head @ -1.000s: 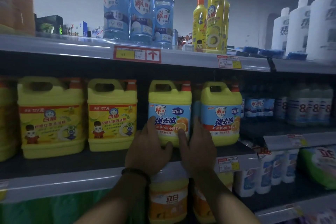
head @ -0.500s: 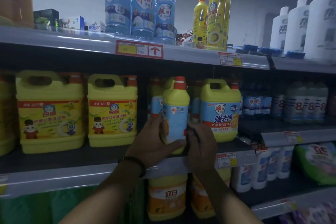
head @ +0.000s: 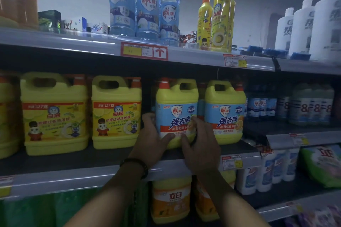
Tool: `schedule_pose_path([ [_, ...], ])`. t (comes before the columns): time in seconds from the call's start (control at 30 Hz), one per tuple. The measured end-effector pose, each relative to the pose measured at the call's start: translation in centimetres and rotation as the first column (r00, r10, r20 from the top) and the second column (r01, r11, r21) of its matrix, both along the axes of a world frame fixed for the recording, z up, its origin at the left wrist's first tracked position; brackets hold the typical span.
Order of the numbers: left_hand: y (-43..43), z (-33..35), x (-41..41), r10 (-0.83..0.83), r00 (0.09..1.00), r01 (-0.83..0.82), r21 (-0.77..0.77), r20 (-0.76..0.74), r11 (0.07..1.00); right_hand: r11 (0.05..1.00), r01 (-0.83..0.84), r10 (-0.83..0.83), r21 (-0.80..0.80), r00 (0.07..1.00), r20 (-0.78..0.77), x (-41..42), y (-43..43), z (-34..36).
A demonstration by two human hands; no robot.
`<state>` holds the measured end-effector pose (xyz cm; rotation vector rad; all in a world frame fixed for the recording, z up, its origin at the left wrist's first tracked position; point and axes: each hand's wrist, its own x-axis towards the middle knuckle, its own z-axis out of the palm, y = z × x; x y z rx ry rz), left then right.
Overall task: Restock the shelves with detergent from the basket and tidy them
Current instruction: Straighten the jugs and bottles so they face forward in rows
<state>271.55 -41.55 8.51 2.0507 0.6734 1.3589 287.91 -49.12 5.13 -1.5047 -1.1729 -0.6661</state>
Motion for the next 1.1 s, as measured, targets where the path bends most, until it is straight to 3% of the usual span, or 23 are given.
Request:
schedule_pose_path([
  [0.17, 0.4, -0.4, 0.6, 0.239, 0.969, -0.231, 0.117, -0.062, 0.966, 0.998, -0.018, 0.017, -0.053, 1.000, -0.011, 0.2, 0.2, -0.1],
  [0.33, 0.1, -0.3, 0.9, 0.346, 0.932, -0.326, 0.169, -0.108, 0.930, 0.997, -0.053, 0.053, -0.055, 0.999, 0.002, 0.1, 0.5, 0.3],
  [0.6, -0.5, -0.5, 0.9, 0.360, 0.914, -0.294, 0.308, -0.187, 0.905, 0.994, 0.015, -0.012, -0.106, 0.999, 0.036, 0.1, 0.4, 0.3],
  [0.8, -0.8, -0.4, 0.8, 0.374, 0.911, -0.311, 0.308, -0.173, 0.899, 0.985, 0.017, -0.009, -0.171, 0.999, 0.047, -0.2, 0.2, 0.7],
  [0.87, -1.3, -0.3, 0.9, 0.428, 0.889, -0.338, 0.393, -0.166, 0.855, 0.987, -0.042, 0.046, -0.156, 0.999, 0.024, 0.0, -0.5, 1.0],
  [0.97, -2.1, 0.2, 1.0, 0.570, 0.796, -0.358, 0.602, -0.203, 0.714, 0.997, -0.067, 0.067, -0.045, 0.998, 0.002, 1.5, -2.4, 1.8],
  [1.1, -4.0, 0.5, 3.2, 0.572, 0.782, -0.333, 0.610, -0.247, 0.719, 0.999, 0.031, -0.032, -0.004, 0.989, -0.147, 4.9, -5.0, 3.7],
])
